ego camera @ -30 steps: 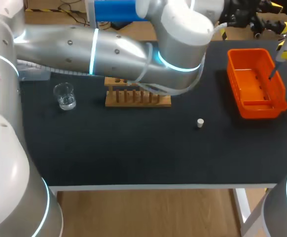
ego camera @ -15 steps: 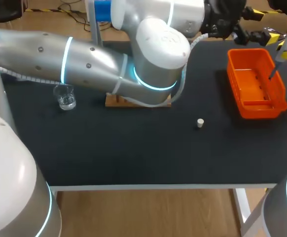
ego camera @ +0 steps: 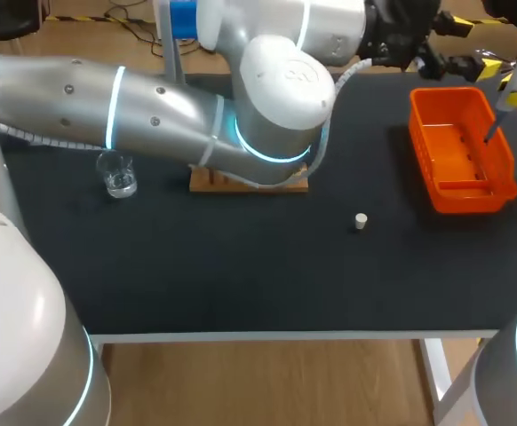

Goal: Invert the test tube, pick up the pipette, mount the tip to pipette, aspirate from beaker and dispense into the tube, eject the tip, return the pipette, and cap with the stopper.

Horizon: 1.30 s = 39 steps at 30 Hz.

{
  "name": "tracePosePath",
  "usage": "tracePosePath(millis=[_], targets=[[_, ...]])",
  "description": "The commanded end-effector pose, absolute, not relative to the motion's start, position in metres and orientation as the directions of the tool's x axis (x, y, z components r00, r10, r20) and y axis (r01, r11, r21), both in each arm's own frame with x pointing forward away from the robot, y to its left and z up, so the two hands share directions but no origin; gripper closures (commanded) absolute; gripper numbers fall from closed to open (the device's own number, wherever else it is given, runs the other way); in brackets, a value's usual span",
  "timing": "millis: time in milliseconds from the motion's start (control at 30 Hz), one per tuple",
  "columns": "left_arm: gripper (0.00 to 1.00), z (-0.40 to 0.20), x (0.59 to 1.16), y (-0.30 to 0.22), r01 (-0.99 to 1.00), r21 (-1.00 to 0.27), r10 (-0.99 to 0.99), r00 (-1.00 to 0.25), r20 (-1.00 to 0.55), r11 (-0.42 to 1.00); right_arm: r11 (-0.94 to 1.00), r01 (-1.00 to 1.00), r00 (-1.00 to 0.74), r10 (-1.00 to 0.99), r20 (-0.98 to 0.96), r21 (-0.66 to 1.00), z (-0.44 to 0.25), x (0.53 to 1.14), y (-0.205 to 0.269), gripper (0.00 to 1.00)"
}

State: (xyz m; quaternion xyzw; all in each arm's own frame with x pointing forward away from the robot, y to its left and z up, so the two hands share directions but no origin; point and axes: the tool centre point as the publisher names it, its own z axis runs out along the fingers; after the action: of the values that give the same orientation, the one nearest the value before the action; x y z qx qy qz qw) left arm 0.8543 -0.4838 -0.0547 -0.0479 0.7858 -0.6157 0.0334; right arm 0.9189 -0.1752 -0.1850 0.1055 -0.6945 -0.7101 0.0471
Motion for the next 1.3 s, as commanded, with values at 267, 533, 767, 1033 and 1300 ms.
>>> tracePosePath(millis=[267,533,767,1033,1300], targets=[[0.0,-0.044,0.87,-0.434,0.004,-0.963,0.038,-0.999,0.007,0.27,-0.027,-0.081,-0.973,-0.214,-0.085,0.996,-0.184,0.919,-0.175,1.0],[0.0,-0.059,0.865,-0.403,0.052,-0.965,0.03,-0.999,-0.046,0.259,-0.027,-0.081,-0.973,-0.214,-0.085,0.996,-0.184,0.919,-0.175,1.0],[0.0,-0.078,0.85,-0.372,0.051,-0.971,-0.029,-0.998,-0.059,0.235,-0.027,-0.081,-0.973,-0.214,-0.085,0.996,-0.184,0.919,-0.175,1.0],[0.0,-0.096,0.832,-0.342,0.066,-0.975,-0.101,-0.991,-0.089,0.211,-0.027,-0.081,-0.973,-0.214,-0.085,0.996,-0.184,0.919,-0.175,1.0],[0.0,-0.118,0.822,-0.323,0.044,-0.983,-0.144,-0.987,-0.07,0.176,-0.027,-0.081,-0.973,-0.214,-0.085,0.996,-0.184,0.919,-0.175,1.0]])
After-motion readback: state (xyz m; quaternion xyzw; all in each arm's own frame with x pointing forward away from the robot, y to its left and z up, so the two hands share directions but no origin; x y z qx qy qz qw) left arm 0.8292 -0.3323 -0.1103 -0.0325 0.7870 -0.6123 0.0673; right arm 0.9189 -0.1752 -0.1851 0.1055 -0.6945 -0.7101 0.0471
